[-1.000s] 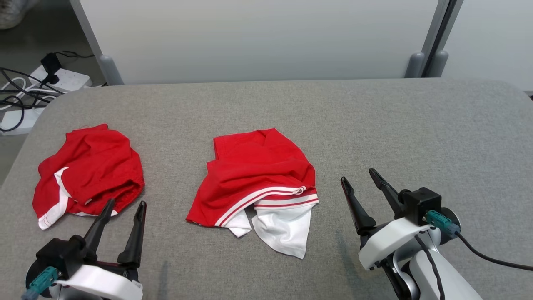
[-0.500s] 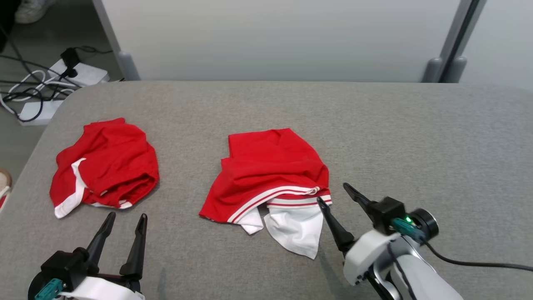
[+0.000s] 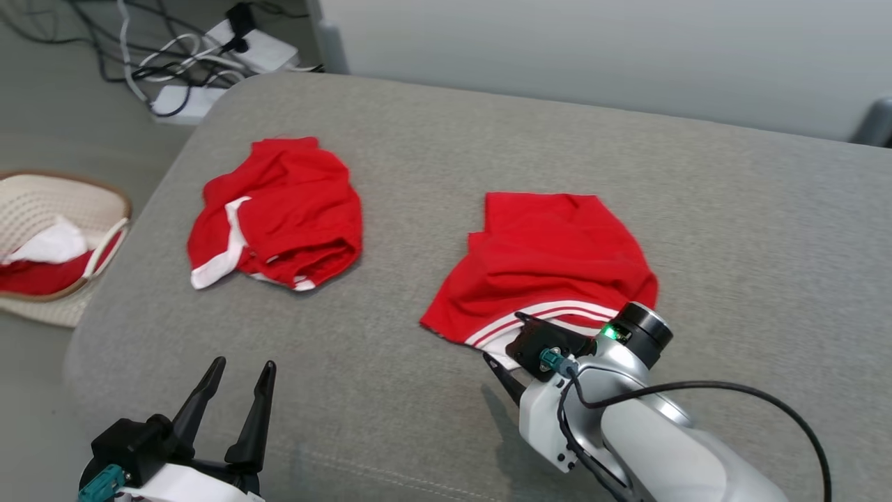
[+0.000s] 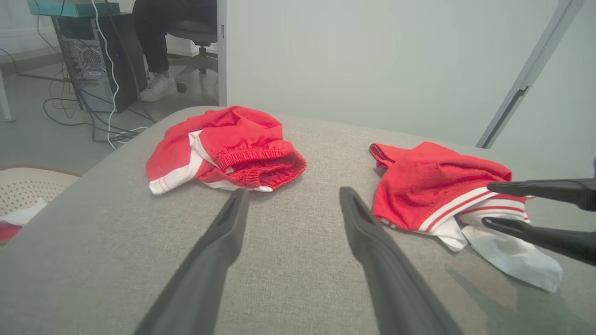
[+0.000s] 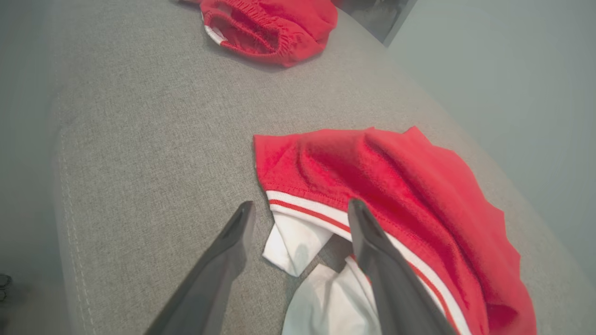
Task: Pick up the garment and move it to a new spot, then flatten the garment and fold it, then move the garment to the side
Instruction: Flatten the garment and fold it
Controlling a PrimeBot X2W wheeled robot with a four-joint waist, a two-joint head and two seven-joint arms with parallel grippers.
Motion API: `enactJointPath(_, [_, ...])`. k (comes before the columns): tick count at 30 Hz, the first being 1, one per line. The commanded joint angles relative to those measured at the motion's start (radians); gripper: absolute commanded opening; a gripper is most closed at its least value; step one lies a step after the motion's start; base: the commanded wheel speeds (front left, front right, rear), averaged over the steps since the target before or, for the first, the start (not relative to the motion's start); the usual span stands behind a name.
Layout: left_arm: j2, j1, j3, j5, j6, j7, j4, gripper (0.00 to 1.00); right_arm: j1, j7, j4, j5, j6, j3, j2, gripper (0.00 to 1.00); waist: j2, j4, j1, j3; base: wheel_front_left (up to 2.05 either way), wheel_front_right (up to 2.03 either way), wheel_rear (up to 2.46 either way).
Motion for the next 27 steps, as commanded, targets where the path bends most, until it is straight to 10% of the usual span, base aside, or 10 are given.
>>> enactJointPath(1, [0.030,-0.052,0.027,-0.021,0.000,-0.010,-0.023,1.00,-0.024,0.017,-0.019,-0.008,0.003,-0.005,0.014,1.00,-0.0001,0.063,0.0000,0.030,0.00,0.00,0.00])
enactJointPath(17, [0.075,-0.115,-0.038,-0.124,0.000,-0.010,-0.020,1.00,-0.012,0.166,0.009,-0.047,0.003,-0.124,0.014,1.00,-0.0001,0.190,0.0000,0.122,0.00,0.00,0.00])
enactJointPath(18, [0.077,-0.117,-0.038,-0.127,0.000,-0.010,-0.020,1.00,-0.012,0.169,0.009,-0.048,0.003,-0.124,0.014,0.84,-0.0001,0.191,0.0000,0.124,0.00,0.00,0.00])
enactJointPath(19, [0.079,-0.118,-0.038,-0.130,0.000,-0.010,-0.021,1.00,-0.013,0.175,0.009,-0.048,0.003,-0.126,0.014,0.32,-0.0001,0.192,0.0000,0.126,0.00,0.00,0.00])
enactJointPath(20, [0.081,-0.118,-0.037,-0.132,0.000,-0.010,-0.021,1.00,-0.013,0.174,0.004,-0.041,0.003,-0.133,0.014,0.06,-0.0001,0.192,0.0000,0.128,0.00,0.00,0.00])
enactJointPath(27, [0.086,-0.104,-0.026,-0.132,0.000,-0.010,-0.031,1.00,-0.110,-0.013,-0.093,-0.080,0.003,-0.353,0.014,0.00,-0.0001,0.149,0.0000,0.134,0.00,0.00,0.00])
